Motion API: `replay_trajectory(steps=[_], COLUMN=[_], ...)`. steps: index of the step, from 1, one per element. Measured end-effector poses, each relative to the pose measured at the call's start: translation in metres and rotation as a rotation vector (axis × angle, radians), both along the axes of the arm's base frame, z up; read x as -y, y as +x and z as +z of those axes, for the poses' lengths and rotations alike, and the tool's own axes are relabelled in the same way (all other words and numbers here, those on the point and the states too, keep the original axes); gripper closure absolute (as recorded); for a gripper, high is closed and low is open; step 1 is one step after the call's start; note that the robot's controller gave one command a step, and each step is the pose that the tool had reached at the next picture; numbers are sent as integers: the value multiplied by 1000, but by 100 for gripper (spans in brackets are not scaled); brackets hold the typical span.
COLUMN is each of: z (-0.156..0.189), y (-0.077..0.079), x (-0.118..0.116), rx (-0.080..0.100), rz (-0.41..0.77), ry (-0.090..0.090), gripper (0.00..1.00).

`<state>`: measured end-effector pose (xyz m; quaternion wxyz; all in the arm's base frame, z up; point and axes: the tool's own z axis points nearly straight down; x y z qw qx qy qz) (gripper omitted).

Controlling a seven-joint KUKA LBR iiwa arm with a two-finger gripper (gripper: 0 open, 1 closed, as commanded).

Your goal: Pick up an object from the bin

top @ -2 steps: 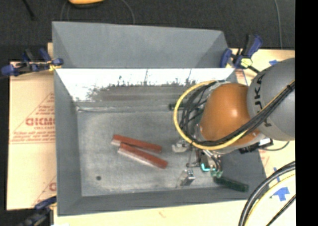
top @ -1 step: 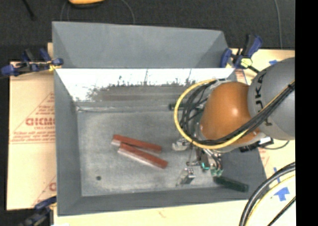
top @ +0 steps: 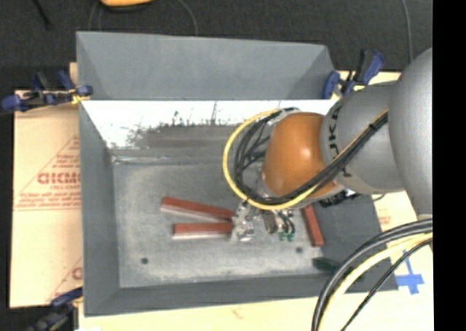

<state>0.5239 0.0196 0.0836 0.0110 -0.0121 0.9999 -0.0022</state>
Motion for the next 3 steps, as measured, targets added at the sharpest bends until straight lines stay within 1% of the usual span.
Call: replay_trajectory(steps=[1,2,3], z=[-4,2,2], y=[-5,5,5], x=[-2,-3,-3], rx=[-16,28,28], rz=[1,1,1], ry=[3,6,6], gripper=[0,100,100])
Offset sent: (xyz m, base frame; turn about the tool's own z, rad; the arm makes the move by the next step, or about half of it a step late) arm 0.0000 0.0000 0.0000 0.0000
